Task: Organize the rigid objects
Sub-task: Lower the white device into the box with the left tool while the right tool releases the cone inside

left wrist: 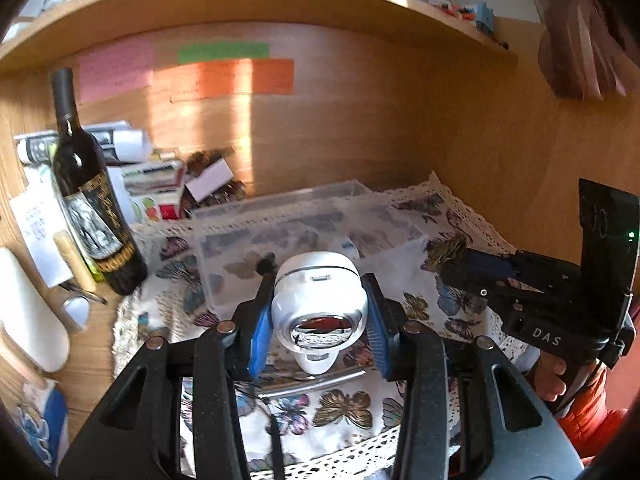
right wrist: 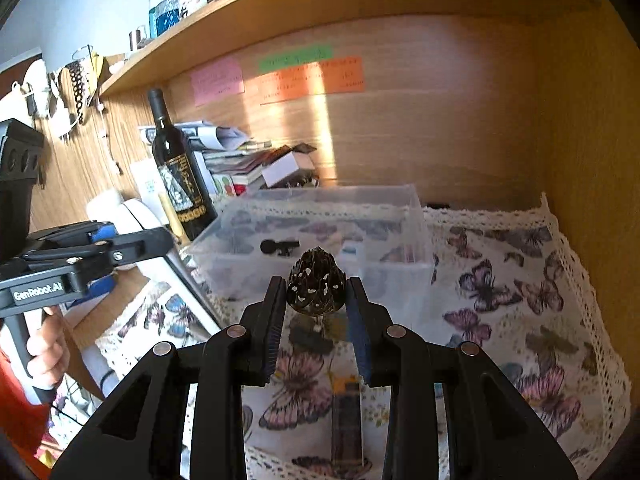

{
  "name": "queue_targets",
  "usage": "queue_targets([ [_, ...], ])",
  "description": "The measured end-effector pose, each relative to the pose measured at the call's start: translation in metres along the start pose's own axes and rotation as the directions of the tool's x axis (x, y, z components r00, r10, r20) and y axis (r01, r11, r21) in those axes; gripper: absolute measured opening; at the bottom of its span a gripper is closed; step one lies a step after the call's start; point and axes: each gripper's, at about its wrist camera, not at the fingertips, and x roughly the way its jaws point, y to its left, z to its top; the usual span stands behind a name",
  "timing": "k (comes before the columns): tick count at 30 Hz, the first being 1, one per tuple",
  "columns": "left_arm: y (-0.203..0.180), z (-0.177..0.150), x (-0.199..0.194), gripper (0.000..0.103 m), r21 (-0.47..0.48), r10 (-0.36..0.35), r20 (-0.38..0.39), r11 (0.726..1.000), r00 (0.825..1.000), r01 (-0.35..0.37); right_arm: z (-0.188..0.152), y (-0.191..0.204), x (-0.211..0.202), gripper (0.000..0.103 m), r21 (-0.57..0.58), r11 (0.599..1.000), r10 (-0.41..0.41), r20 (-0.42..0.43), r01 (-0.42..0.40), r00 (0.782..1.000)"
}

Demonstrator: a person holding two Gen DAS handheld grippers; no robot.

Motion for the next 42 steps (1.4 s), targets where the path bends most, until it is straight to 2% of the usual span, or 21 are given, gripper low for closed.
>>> queue_targets([
  [7,0.014,0.031,-0.02,0.041,-0.013,0.01,0.063,1.0,0.998,-0.009,0.027,-0.005,0.003,0.028,-0.013,1.0,-0.009,0.041,0.009,0.999],
  [11,0.021,0.049,-0.025,0.041,-0.011,0.049,0.109,0.999,0.993,-0.049,0.043,-0.009,0.01,0.028,-0.016,1.0,-0.021,0.054,0.022,0.998],
  [15,0.032,0.061,-0.015,0.041,-0.021,0.092,0.123,0.996,0.988,-0.09,0.055,-0.01,0.022,0.028,-0.027,0.999,-0.032,0.046,0.034,0.998],
  [21,0.05,0.061,0.024,0.041,-0.033,0.159,0.083,0.987,0.984,-0.157,0.063,0.0,0.055,0.028,-0.056,0.998,-0.015,-0.012,0.015,1.0],
  [25,0.061,0.057,0.062,0.041,-0.042,0.165,0.01,0.986,0.986,-0.164,0.062,0.01,0.081,0.028,-0.079,0.997,0.005,-0.072,-0.011,0.997],
  [30,0.066,0.06,0.095,0.041,-0.033,0.173,-0.009,0.984,0.985,-0.173,0.058,0.019,0.115,0.028,-0.112,0.994,-0.004,-0.156,-0.014,0.988],
  [33,0.065,0.062,0.102,0.041,-0.031,0.156,0.005,0.987,0.988,-0.156,0.057,0.02,0.128,0.028,-0.123,0.992,-0.014,-0.185,-0.009,0.983],
  [36,0.065,0.053,0.107,0.041,-0.025,0.145,-0.019,0.989,0.989,-0.146,0.055,0.019,0.138,0.028,-0.127,0.992,-0.02,-0.213,-0.007,0.977],
  [42,0.066,0.035,0.096,0.041,-0.007,0.129,-0.027,0.992,0.991,-0.129,0.05,0.019,0.153,0.028,-0.134,0.991,-0.036,-0.246,0.002,0.969],
])
